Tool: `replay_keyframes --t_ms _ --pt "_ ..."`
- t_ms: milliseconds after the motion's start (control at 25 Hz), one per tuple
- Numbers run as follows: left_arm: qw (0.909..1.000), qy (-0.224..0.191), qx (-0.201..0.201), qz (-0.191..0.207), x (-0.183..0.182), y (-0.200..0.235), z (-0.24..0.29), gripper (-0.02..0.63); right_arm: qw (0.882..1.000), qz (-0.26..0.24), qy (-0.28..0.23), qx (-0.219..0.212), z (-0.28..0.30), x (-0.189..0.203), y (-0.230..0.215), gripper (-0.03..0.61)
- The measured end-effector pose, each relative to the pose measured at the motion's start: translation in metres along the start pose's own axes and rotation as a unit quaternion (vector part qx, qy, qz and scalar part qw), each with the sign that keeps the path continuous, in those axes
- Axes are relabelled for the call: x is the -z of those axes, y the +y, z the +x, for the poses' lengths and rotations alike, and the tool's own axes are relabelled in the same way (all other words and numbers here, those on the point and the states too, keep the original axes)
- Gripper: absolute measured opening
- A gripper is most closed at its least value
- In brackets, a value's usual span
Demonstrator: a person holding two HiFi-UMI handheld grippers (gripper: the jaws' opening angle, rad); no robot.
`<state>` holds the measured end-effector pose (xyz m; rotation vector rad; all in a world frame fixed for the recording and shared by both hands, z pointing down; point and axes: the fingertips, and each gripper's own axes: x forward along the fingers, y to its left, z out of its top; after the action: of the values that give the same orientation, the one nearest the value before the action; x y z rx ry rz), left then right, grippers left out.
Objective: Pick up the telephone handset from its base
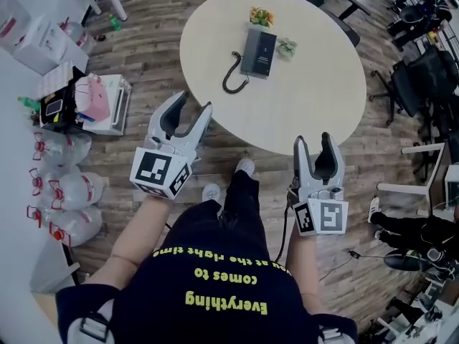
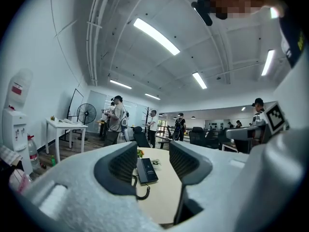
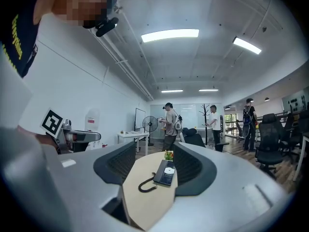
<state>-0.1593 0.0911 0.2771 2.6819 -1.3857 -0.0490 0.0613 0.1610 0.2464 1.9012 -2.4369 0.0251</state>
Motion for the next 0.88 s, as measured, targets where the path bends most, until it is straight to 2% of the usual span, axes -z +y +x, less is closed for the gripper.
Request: replay_keyframes --t_ms 280,640,880 --pt "0.9996 0.015 -0.022 -0.008 0.013 0.024 0.047 0.21 1.0 0.006 0.0 -0.029 0.062 0.006 -0.021 0.238" --pt "0.9977 0.003 -0.068 -0.004 -0.005 0.053 0.139 0.21 0.997 0.001 -0.016 -0.074 0.16 -0.01 -0.085 0.239" --pt "0.9977 0.019 -0.065 0.001 -0.001 0.054 0.203 0.21 0.996 0.005 -0.01 -0.087 0.207 -0.007 -0.134 0.238"
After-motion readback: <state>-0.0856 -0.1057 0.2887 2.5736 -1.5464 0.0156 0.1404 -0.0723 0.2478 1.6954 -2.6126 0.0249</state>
